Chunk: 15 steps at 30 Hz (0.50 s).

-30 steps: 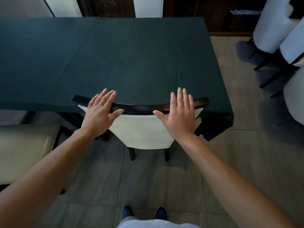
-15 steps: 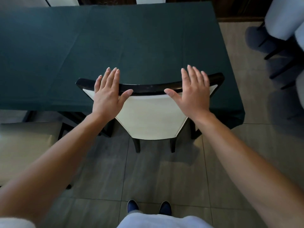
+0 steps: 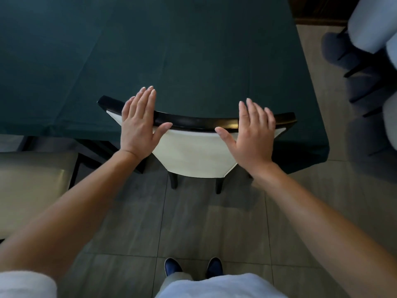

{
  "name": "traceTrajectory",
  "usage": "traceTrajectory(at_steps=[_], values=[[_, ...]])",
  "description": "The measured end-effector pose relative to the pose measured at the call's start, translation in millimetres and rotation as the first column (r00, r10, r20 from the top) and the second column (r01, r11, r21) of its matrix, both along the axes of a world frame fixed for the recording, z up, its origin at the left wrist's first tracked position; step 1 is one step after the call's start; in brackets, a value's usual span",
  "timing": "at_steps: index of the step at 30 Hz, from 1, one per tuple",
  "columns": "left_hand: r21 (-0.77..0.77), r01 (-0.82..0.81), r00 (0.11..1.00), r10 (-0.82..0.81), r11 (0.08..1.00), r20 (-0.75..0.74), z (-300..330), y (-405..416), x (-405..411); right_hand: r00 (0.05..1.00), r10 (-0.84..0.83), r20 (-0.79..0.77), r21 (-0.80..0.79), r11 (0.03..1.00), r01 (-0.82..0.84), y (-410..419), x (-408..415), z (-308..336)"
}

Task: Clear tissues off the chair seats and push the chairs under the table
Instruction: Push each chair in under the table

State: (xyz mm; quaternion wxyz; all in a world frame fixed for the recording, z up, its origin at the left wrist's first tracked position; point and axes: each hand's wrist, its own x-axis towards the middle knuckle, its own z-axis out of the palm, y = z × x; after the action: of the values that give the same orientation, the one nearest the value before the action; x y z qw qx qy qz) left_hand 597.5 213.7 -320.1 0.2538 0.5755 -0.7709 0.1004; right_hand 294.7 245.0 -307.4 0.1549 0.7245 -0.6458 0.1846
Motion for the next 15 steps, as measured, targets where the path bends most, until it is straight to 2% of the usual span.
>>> traceTrajectory(at_steps=[5,8,15], values=[[0.000,-0.018,1.000,0.018,1.000,0.009,0,0,-42,0.995,0.089,-0.033,-0.014,0.996,-0.090,-24,-47,2],[-0.001,-0.007,1.000,0.007,1.000,0.025,-1,-1,-45,0.997,0.069,-0.029,-0.055,0.996,-0.070,-24,-50,-3],[0.003,-0.008,1.000,0.008,1.000,0.015,-2,0,-43,0.998,0.027,-0.049,0.016,1.000,-0.026,-19,-45,3]])
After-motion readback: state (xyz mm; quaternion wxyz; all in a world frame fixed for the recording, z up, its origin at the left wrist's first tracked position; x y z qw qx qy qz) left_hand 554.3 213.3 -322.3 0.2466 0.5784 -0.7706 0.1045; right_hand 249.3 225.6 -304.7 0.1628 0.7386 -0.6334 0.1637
